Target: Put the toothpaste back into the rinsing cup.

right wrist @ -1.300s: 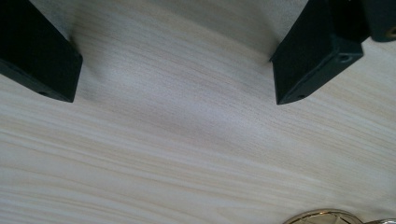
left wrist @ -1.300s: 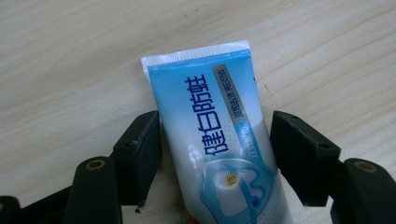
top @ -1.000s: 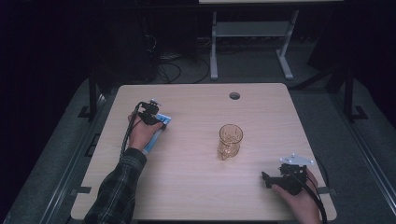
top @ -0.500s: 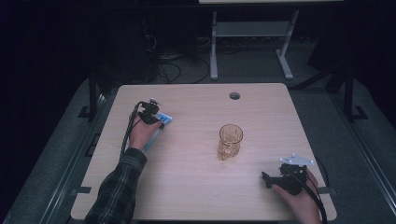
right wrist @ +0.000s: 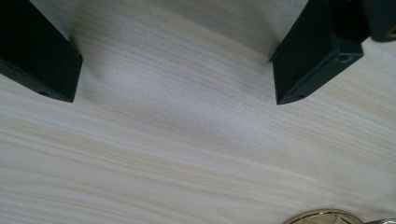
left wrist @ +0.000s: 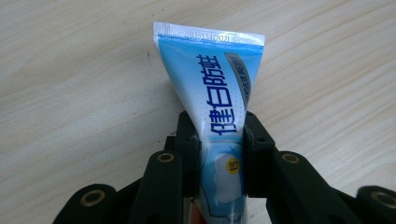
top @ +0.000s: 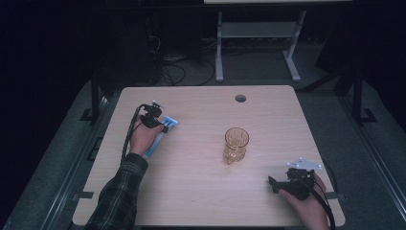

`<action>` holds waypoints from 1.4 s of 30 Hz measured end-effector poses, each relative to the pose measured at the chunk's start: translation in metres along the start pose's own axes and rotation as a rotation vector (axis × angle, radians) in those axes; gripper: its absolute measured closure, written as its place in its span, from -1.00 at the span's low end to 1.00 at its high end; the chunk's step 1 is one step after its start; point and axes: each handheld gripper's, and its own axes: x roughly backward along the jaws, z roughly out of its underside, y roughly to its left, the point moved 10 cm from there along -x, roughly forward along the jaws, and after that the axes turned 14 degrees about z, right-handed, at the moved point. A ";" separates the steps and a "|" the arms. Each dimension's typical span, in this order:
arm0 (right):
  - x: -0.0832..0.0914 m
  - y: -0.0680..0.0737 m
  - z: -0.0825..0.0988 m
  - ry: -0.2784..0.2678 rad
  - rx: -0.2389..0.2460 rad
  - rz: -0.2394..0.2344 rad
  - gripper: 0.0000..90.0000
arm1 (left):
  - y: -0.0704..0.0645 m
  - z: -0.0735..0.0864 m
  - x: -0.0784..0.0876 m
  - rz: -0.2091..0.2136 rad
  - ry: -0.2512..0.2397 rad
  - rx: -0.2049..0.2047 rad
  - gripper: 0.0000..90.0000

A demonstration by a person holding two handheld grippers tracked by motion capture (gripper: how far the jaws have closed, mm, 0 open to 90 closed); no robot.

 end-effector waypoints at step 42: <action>0.000 0.000 0.000 0.000 0.000 0.000 -0.98 | -0.053 -0.014 0.066 0.158 -0.292 -0.110 0.63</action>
